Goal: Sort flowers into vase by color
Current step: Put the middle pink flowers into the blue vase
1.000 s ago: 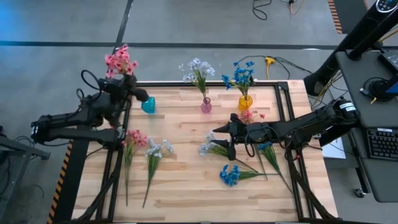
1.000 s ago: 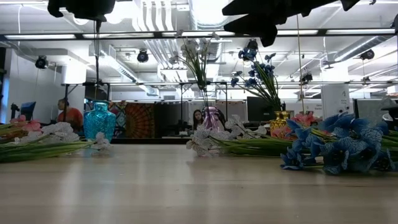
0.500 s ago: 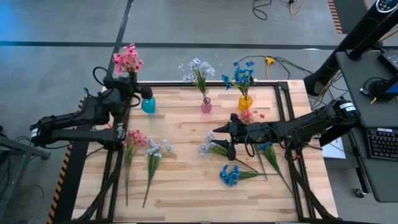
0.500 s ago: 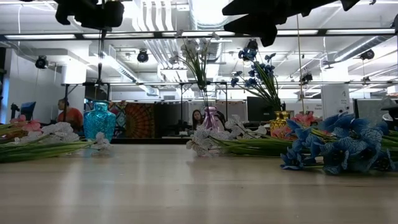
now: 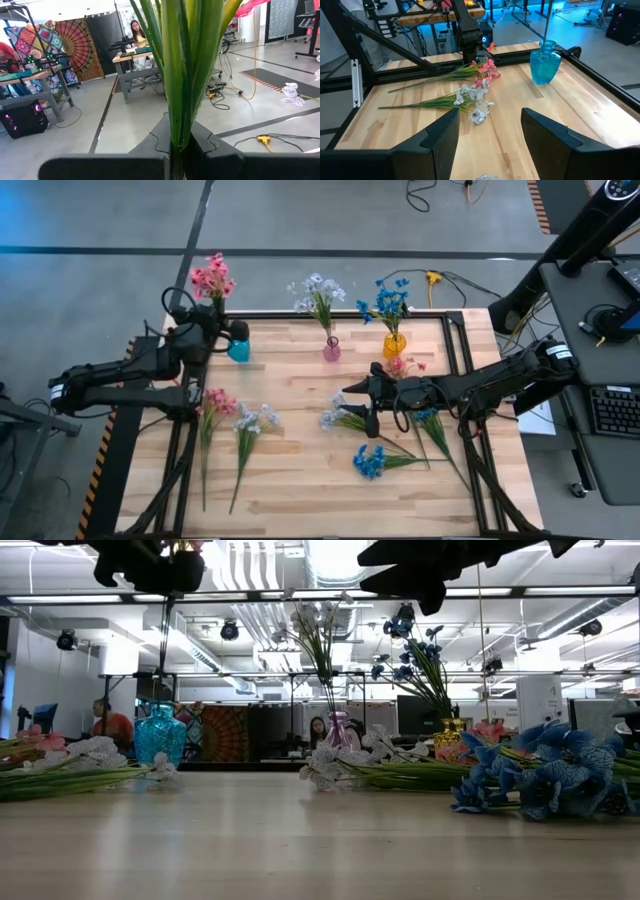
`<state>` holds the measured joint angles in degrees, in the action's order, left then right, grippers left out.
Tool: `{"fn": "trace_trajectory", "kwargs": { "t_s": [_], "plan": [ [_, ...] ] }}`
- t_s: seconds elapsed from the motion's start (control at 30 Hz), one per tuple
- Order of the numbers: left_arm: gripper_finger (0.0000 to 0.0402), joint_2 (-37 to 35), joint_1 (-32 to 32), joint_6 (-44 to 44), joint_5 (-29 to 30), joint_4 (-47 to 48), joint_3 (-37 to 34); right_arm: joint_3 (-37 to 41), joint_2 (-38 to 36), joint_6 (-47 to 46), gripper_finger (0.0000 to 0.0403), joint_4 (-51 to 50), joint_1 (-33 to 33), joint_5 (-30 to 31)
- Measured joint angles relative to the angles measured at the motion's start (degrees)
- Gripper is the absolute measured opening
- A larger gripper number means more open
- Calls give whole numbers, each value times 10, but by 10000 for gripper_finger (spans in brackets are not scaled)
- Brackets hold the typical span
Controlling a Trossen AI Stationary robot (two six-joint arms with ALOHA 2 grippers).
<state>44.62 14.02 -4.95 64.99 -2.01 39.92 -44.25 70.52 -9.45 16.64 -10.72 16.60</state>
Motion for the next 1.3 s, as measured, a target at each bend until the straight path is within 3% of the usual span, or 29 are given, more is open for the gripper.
{"fn": "trace_trajectory", "kwargs": {
  "t_s": [0.3,1.03,1.3],
  "plan": [
    [23,3,0,0,2,0,0,0,0,0,206,0,0,0],
    [29,3,0,45,5,49,0,0,0,0,206,0,0,0],
    [79,3,0,45,5,53,0,0,0,0,206,-1,0,0]
  ]
}}
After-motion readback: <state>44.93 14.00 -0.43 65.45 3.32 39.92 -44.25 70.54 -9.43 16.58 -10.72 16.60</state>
